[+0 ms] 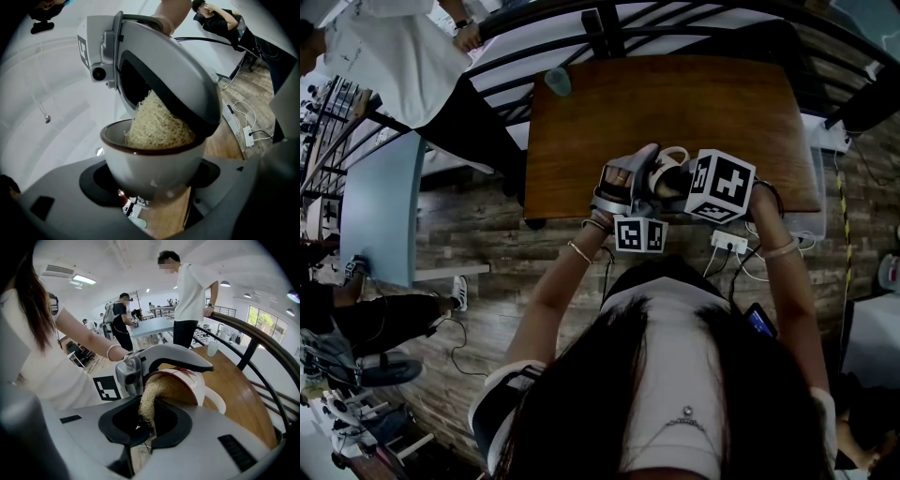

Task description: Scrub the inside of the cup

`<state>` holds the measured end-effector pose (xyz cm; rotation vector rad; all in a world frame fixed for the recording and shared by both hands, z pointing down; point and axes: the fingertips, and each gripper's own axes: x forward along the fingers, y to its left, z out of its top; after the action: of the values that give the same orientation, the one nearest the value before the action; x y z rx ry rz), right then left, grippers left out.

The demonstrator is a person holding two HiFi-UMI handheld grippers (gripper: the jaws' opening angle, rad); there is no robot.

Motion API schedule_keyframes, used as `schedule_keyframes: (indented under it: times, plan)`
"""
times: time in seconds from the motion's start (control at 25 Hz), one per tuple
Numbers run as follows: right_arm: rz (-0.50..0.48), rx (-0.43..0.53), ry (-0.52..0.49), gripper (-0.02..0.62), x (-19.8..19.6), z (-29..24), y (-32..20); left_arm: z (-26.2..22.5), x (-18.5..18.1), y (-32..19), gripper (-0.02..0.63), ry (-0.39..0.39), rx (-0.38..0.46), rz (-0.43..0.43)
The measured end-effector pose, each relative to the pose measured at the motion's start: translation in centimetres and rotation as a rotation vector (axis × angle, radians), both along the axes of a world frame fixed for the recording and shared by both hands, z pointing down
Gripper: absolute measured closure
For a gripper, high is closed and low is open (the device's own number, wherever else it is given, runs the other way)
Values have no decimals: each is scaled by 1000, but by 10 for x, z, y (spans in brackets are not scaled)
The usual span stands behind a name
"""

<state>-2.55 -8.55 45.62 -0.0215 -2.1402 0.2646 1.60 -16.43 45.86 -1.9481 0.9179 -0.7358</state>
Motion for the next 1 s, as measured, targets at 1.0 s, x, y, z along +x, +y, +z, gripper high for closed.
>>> schedule_keyframes:
  times: [1.0]
  plan:
    - [309,-314,-473,522,-16,-29,-15,-6,-8,-5,198,46,15,-44]
